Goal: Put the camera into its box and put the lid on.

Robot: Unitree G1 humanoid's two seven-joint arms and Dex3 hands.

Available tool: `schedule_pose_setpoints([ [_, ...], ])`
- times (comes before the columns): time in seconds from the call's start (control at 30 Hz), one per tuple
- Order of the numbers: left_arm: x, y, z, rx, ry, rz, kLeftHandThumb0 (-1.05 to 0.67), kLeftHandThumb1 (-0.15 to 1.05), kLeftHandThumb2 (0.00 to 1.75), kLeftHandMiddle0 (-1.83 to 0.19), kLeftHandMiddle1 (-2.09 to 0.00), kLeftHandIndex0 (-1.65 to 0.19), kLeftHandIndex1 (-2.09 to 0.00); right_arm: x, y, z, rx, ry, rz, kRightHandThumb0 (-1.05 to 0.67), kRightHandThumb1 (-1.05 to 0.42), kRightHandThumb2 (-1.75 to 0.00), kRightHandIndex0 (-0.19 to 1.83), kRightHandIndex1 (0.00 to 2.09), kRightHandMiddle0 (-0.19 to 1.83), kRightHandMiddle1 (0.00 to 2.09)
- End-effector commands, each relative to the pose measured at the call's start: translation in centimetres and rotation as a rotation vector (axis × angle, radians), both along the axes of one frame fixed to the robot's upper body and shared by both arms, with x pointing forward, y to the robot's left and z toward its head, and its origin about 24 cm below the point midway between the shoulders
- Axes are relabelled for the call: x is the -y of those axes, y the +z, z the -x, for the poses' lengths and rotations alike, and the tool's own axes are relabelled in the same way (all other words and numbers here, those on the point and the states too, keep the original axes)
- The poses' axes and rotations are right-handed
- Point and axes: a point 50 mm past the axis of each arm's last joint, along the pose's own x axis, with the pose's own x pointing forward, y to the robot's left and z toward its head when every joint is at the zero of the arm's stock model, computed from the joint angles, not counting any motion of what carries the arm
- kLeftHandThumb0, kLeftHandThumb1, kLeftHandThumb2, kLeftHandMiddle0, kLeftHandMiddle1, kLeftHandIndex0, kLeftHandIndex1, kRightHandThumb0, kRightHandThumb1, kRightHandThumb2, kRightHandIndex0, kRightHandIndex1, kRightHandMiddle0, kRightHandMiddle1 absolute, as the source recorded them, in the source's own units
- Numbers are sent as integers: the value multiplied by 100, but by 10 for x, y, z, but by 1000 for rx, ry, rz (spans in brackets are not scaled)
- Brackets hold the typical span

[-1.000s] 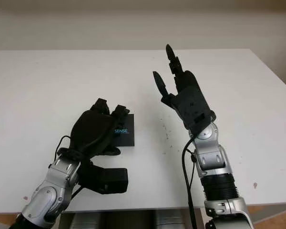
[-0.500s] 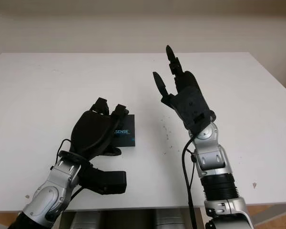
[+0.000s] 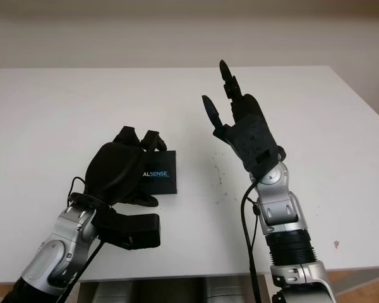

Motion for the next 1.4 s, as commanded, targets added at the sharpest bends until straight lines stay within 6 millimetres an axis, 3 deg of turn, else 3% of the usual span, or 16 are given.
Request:
schedule_pose_setpoints([
  [0.0, -2, 21, -1, 23, -12, 46, -29, 105, 10, -43, -209, -13, -202, -1, 6, 0, 19, 4, -11, -73, -105, -62, -3, 6, -3, 7],
  [0.3, -5, 40, -1, -39, -52, 56, -27, 105, 8, -54, -209, -22, -209, -4, 2, 0, 25, 12, -46, -71, -105, -60, -1, 6, 0, 8],
  [0.57, -8, 46, -6, -72, -59, 20, -28, 105, 10, -47, -209, -13, -209, -5, 0, -1, 37, 13, -43, -73, -105, -59, 1, 7, 1, 10],
  [0.9, -9, 45, -17, -121, -53, -52, -26, 105, 12, -48, -209, -7, -208, -6, 0, -1, 34, 5, -41, -74, -105, -59, 1, 7, 1, 11],
  [1.03, -10, 45, -22, -142, -38, -75, -25, 105, 13, -49, -209, -6, -194, -6, 0, -1, 36, 2, -36, -74, -105, -59, 1, 7, 1, 12],
  [1.37, -12, 43, -34, -209, -46, -44, -29, 105, 14, -37, -209, -5, -209, -6, 1, -1, 37, 0, -35, -76, -105, -59, 1, 6, 0, 14],
])
